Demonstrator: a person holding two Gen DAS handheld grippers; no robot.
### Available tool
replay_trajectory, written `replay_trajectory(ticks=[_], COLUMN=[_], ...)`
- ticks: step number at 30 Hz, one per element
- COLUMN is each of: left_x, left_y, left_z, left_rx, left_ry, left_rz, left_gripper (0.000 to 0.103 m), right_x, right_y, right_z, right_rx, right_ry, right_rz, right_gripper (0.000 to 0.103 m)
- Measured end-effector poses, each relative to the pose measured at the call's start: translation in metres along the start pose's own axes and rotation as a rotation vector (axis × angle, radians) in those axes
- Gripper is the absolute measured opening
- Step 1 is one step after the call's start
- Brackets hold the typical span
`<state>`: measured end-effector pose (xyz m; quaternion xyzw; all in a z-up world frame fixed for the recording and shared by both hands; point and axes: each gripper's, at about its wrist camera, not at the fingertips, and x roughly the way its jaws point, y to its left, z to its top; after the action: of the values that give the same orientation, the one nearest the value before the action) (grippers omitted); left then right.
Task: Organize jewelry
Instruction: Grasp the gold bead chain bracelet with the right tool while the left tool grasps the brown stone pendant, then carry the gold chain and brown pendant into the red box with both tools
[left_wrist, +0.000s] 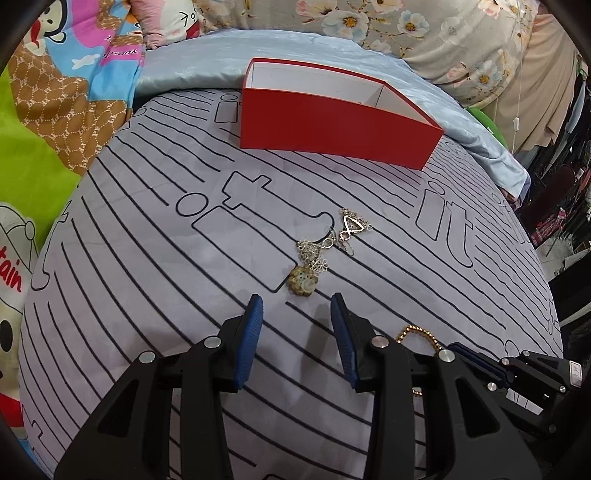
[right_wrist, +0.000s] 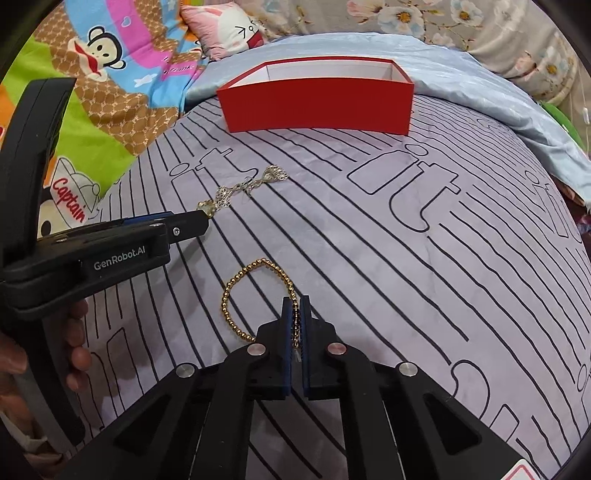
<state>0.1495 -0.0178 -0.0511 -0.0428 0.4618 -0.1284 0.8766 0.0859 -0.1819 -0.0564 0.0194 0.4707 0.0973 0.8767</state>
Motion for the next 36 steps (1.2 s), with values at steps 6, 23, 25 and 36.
replay_trajectory(ticks=[6,23,25,36], left_x=[0.008,0.01,0.007,-0.021], left_y=[-0.003,-0.007,-0.007,-0.005], left_z=[0.007,0.009,0.008,0.023], left_rx=[0.004,0.024,0.026,0.036], left_ry=[-0.012,-0.016,-0.02,-0.067], left_rz=[0.004,-0.003,-0.006,-0.004], left_gripper=[0.035,0.015,0.015,0.015], right_x=[-0.002,-0.007,-0.01,-0.043], right_y=[-0.006,-0.01,-0.009,-0.017], right_z=[0.003,0.007,0.009,0.035], right_rx=[0.022,0.039,0.038,0.045], right_ry=[-0.009,-0.027,-0.035,-0.125], right_rz=[0.004,0.01,0.012,0.035], right_gripper=[0.003,0.003,0.003,0.003])
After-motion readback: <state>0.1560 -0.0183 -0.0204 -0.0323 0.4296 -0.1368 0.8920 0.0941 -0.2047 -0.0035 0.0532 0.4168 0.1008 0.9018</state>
